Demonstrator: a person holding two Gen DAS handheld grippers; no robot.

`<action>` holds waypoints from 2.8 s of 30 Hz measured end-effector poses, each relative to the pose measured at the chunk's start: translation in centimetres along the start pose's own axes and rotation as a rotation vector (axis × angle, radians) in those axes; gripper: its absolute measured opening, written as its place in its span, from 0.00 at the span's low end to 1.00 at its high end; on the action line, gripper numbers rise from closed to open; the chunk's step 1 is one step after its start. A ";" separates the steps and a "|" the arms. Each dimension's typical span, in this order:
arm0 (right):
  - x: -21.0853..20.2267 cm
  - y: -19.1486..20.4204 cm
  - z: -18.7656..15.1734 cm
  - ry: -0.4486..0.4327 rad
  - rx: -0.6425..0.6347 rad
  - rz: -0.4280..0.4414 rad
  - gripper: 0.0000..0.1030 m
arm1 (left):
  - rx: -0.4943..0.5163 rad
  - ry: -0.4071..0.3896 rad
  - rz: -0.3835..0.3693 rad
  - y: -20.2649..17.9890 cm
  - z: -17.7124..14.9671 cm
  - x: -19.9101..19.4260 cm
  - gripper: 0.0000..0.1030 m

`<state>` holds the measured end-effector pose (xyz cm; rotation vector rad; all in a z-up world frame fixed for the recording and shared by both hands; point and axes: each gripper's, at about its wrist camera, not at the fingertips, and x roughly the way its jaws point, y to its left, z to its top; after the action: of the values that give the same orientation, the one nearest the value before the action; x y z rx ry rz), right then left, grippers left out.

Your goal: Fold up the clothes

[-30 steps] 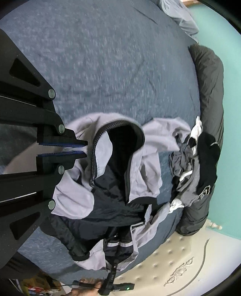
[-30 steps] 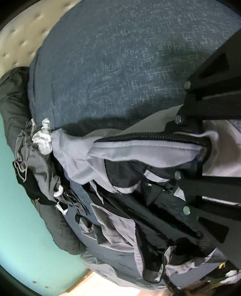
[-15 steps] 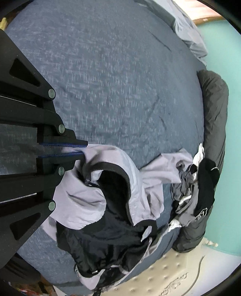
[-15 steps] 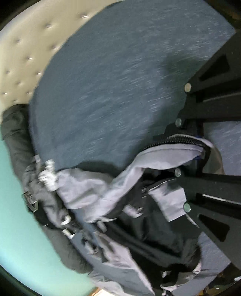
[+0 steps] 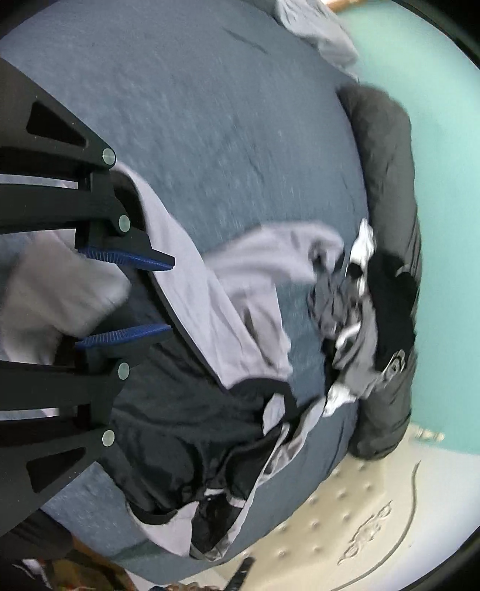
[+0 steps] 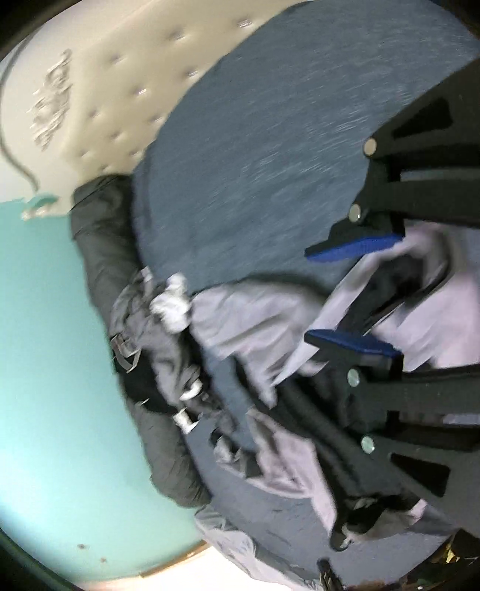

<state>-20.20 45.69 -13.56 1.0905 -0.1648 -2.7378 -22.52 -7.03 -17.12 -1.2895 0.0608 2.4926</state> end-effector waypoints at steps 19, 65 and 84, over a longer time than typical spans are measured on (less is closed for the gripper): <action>19.2 7.1 5.9 0.269 -0.155 0.091 0.50 | 0.229 0.214 -0.029 -10.0 4.3 19.9 0.43; 21.6 -0.8 9.0 0.208 -0.008 -0.066 0.01 | 0.069 0.078 -0.017 -1.9 8.0 13.9 0.09; 8.2 -11.4 0.3 0.352 0.056 -0.210 0.09 | 0.013 0.018 0.040 2.8 6.9 6.4 0.09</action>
<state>-27.73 55.01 -20.80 1.6690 -0.0789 -2.6695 -32.22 -6.64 -18.48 -1.3185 0.1073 2.5098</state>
